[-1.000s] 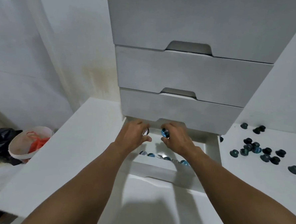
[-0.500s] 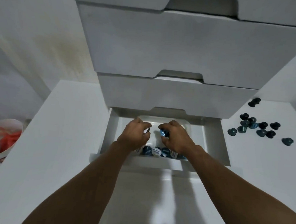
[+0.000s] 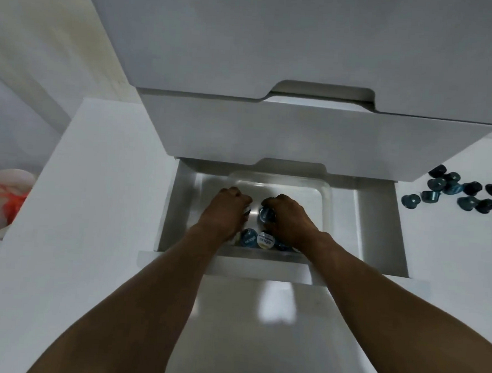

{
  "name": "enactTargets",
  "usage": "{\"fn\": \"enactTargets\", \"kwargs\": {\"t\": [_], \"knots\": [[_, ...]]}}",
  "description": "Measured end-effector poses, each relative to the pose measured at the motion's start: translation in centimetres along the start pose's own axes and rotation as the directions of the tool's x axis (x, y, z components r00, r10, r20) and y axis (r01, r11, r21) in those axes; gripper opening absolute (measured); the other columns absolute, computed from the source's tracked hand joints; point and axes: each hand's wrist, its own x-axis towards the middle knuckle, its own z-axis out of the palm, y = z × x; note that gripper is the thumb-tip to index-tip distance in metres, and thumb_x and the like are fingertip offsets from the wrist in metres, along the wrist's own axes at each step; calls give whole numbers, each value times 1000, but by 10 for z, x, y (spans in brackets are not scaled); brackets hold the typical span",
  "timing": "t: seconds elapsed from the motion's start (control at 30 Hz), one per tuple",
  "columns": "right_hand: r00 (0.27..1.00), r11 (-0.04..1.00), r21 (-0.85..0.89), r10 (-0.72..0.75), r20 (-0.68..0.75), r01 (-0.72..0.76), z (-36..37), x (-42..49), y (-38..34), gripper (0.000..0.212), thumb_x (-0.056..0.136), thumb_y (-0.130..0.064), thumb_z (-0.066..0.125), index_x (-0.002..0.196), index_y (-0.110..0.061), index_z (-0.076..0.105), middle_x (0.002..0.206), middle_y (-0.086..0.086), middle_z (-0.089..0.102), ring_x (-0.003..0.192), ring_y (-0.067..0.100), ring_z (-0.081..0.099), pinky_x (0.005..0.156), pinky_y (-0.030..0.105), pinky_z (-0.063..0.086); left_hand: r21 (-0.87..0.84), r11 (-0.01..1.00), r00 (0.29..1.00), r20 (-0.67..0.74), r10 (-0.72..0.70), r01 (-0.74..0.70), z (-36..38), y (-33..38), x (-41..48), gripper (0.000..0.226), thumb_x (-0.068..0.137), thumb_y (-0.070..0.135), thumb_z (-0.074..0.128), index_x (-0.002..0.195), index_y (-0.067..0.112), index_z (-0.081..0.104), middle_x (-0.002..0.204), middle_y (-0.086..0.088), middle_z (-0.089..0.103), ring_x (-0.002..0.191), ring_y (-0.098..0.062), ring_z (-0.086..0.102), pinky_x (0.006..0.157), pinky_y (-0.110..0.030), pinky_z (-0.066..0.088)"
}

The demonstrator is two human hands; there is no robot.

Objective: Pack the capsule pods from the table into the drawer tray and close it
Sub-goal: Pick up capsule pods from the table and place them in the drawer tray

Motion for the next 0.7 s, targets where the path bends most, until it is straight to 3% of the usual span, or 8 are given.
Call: {"fn": "enactTargets", "kwargs": {"t": [0.3,0.7], "knots": [[997,998,38,-54,-51,56,6,5,7,51,81,-19,70,130,-14,56,119,12,57,109,29,57,94,28,43,78,997,997,76,-19,13,7,1,13,38,87,16,62,124,11,57,122,-15,50,114,-31,46,93,-35,43],[998,997,47,-60,-31,62,7,4,4,44,90,-13,57,134,-13,53,124,13,56,114,28,55,99,27,40,177,983,984,174,26,-57,-1,1,15,38,92,17,54,130,10,53,123,-16,49,114,-32,50,93,-32,41]]}}
